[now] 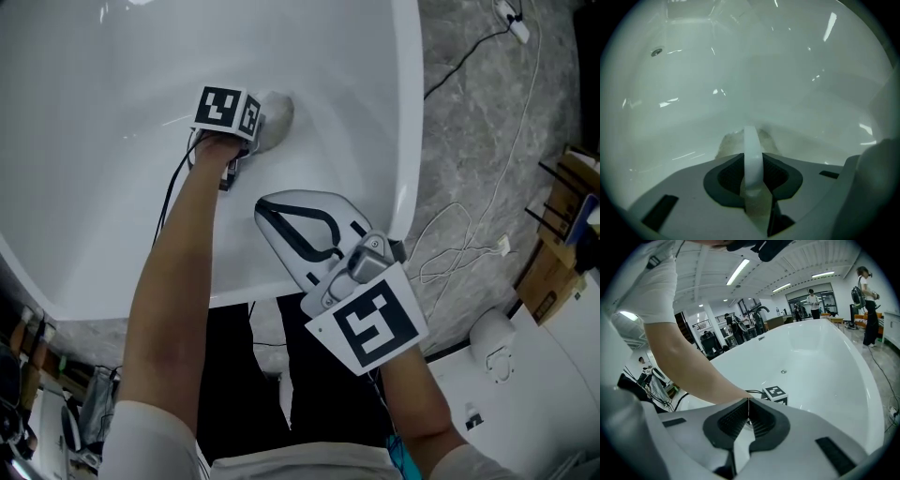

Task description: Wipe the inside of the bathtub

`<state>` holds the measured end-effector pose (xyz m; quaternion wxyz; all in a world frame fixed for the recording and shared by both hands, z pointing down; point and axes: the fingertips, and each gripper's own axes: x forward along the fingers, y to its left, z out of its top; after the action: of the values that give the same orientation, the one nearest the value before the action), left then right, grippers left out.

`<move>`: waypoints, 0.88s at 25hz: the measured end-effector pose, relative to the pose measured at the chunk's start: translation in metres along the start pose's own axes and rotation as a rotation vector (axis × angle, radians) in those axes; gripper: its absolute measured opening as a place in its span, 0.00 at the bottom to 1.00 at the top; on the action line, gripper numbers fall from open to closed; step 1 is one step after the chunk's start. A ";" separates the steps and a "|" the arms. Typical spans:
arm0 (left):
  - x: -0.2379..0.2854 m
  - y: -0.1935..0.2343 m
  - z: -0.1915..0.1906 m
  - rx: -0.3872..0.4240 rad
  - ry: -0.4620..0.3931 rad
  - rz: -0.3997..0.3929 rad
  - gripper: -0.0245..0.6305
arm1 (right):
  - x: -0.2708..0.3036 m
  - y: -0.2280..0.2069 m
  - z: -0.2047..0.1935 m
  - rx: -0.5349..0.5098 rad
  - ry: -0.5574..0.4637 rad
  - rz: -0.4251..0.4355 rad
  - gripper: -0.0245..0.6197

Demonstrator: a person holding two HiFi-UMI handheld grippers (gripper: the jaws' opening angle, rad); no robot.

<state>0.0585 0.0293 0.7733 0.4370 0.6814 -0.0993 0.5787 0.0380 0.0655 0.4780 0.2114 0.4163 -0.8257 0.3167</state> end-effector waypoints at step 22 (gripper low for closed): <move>0.004 0.071 -0.011 0.000 0.034 0.025 0.19 | 0.074 -0.012 -0.020 0.085 0.191 -0.033 0.07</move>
<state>0.0062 -0.0038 0.8103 0.4310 0.6704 -0.1005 0.5956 0.0081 0.0334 0.5418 0.2766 0.4062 -0.7806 0.3862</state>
